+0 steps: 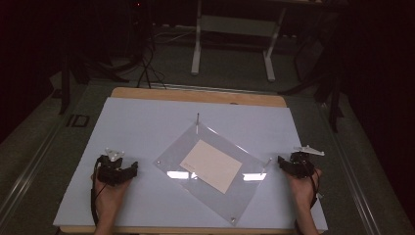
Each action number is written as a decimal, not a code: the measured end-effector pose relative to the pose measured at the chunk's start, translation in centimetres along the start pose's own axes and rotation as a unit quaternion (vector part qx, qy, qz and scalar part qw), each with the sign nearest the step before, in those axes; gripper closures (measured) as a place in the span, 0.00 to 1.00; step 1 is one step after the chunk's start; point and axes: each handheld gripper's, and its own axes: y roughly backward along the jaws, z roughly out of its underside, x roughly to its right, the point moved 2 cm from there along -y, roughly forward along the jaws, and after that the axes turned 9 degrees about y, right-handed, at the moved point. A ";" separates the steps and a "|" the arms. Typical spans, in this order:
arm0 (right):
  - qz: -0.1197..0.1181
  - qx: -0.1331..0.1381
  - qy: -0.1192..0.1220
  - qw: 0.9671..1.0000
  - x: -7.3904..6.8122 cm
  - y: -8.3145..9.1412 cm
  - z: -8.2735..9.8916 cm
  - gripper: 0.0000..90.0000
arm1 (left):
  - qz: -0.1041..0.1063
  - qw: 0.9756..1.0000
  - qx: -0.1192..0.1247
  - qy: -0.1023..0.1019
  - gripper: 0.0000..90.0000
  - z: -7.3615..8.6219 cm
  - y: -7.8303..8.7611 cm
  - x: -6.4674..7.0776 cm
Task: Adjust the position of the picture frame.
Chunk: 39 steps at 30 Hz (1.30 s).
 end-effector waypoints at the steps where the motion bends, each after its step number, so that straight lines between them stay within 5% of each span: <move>1: 0.000 0.000 0.000 1.000 0.0 0.0 0.0 0.52 | 0.000 1.000 0.000 -0.001 0.37 0.0 0.0 0.1; 9: -0.025 0.010 0.045 0.999 -1.1 0.3 -0.2 0.53 | 0.016 1.000 0.004 -0.016 0.46 -0.1 0.2 0.6; 19: -0.061 0.019 0.070 0.995 -2.3 1.4 0.1 0.61 | 0.071 0.997 0.033 -0.012 0.48 -1.1 1.5 1.8; 29: -0.099 0.033 0.129 0.986 -3.4 3.0 0.2 0.72 | 0.107 0.993 0.048 -0.028 0.50 -2.7 1.7 3.3; 39: -0.141 0.051 0.162 0.975 -3.7 3.8 0.2 0.75 | 0.140 0.989 0.040 -0.030 0.51 -4.6 -0.3 4.2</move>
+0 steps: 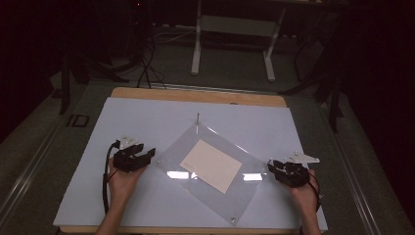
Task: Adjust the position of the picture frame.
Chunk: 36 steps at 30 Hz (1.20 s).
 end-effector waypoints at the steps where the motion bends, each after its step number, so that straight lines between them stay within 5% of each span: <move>1: -0.002 0.002 -0.004 1.000 -0.1 -0.2 -0.1 0.76 | 0.001 1.000 -0.003 -0.001 0.51 -0.2 -0.2 0.0; 12: 0.010 0.006 -0.001 1.000 -0.6 -2.5 -1.0 0.93 | 0.032 0.999 0.008 -0.006 0.53 -3.2 -1.9 0.4; 17: 0.006 0.010 -0.012 1.000 -0.5 -2.6 -1.0 0.94 | 0.037 0.999 0.018 -0.026 0.53 -4.8 -3.0 1.3; 18: 0.004 0.011 -0.013 1.000 -0.5 -2.5 -0.9 0.94 | 0.040 0.998 0.013 -0.042 0.53 -5.2 -3.7 1.7; 25: 0.003 0.012 -0.016 1.000 -0.4 -2.5 -0.9 0.94 | 0.047 0.997 -0.001 -0.067 0.55 -5.8 -5.5 2.7; 36: -0.003 0.016 -0.020 1.000 -0.4 -2.6 -0.9 0.94 | 0.076 0.995 -0.003 -0.062 0.62 -7.4 -8.2 4.2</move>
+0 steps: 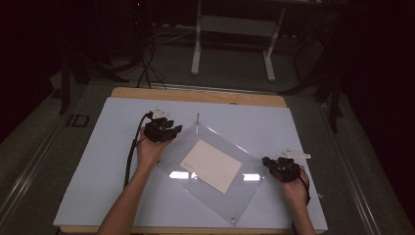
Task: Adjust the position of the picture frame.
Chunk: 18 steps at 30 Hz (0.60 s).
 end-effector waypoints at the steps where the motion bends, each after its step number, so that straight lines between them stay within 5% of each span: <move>1: -0.001 0.000 0.000 1.000 0.0 0.0 0.0 0.94 | 0.001 1.000 -0.002 -0.002 0.62 -0.1 -0.3 0.1; 9: -0.006 0.002 -0.001 1.000 0.1 0.0 0.0 0.94 | 0.021 1.000 -0.004 -0.020 0.62 -1.1 -3.2 1.3; 18: -0.006 0.003 -0.005 1.000 0.1 0.0 0.0 0.94 | -0.011 0.999 -0.032 -0.007 0.61 -2.3 -7.4 1.3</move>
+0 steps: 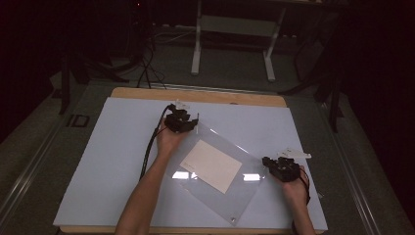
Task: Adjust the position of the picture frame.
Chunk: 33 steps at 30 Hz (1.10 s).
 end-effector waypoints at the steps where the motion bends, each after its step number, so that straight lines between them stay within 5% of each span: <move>1: 0.000 0.000 -0.001 1.000 0.0 0.0 0.0 0.94 | -0.003 1.000 -0.005 0.002 0.61 -0.1 -0.4 -0.1; 4: -0.001 0.002 -0.003 1.000 0.0 0.0 0.0 0.94 | -0.001 1.000 -0.002 0.017 0.62 -0.4 -1.5 0.0; 8: -0.002 0.003 -0.005 1.000 0.0 0.1 0.1 0.94 | -0.005 1.000 -0.014 0.002 0.64 -0.6 -3.1 0.8; 11: -0.003 0.005 -0.006 1.000 0.0 0.1 0.1 0.94 | -0.002 1.000 -0.026 0.002 0.74 -0.6 -4.1 1.1; 13: 0.000 0.004 -0.006 1.000 0.0 0.1 0.1 0.94 | -0.022 0.999 -0.037 0.002 0.82 -0.5 -4.6 1.2; 15: 0.002 0.005 -0.010 1.000 0.0 0.1 0.1 0.94 | -0.019 0.999 -0.037 0.014 0.91 -0.5 -4.6 0.9; 18: -0.001 0.005 -0.024 1.000 0.0 0.1 0.0 0.94 | -0.046 0.998 -0.042 -0.031 0.94 -0.6 -4.4 1.5; 21: -0.004 0.008 -0.035 0.999 0.0 0.2 0.0 0.93 | -0.049 0.998 -0.034 -0.030 0.94 -0.5 -4.0 1.6; 22: -0.009 0.015 -0.052 0.998 0.0 0.4 -0.1 0.92 | -0.047 0.998 -0.027 -0.030 0.94 -0.4 -3.8 1.5; 29: -0.025 0.022 -0.072 0.997 -0.2 0.9 -0.7 0.90 | -0.027 0.998 -0.034 -0.051 0.94 -0.3 -1.6 0.8; 33: -0.035 0.028 -0.091 0.995 0.0 0.9 -1.6 0.88 | 0.007 0.996 -0.053 -0.072 0.94 -0.3 0.5 -0.3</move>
